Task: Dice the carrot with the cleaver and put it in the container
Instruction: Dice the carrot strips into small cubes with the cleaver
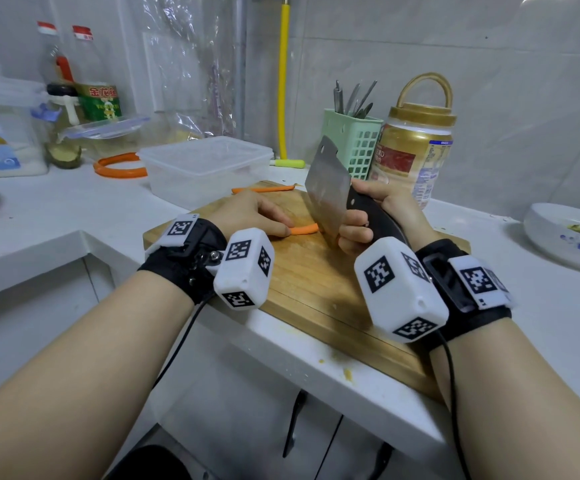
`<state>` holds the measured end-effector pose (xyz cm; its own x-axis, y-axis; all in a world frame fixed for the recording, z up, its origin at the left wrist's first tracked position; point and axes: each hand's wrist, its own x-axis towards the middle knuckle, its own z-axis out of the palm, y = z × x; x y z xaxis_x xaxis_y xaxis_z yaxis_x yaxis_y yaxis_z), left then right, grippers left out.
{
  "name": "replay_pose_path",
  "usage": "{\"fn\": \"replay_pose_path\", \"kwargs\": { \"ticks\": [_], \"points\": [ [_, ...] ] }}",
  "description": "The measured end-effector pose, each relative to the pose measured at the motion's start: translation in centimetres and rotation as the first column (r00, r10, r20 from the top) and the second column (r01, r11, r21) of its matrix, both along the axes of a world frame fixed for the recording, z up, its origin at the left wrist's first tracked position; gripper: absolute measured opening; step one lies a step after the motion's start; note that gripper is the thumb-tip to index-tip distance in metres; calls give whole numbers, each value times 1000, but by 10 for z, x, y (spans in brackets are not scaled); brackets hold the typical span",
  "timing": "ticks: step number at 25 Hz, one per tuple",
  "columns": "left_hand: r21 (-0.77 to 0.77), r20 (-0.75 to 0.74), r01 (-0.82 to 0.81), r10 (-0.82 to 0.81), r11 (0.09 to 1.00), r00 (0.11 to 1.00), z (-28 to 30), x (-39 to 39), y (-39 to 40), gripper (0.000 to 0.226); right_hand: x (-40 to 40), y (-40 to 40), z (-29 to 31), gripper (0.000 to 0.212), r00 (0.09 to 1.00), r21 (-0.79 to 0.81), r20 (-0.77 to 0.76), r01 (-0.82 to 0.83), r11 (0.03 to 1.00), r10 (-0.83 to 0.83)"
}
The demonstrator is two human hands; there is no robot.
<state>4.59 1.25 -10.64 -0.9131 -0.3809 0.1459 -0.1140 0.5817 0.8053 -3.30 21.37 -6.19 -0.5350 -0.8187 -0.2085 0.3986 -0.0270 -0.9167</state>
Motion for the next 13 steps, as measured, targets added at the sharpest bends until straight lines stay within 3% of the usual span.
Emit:
{"fn": "replay_pose_path", "kwargs": {
  "ticks": [13],
  "points": [
    [14,8,8,-8,1000,1000,0,1,0,9,9,-6,1,25,998,104,-57,6,995,0]
  ]
}}
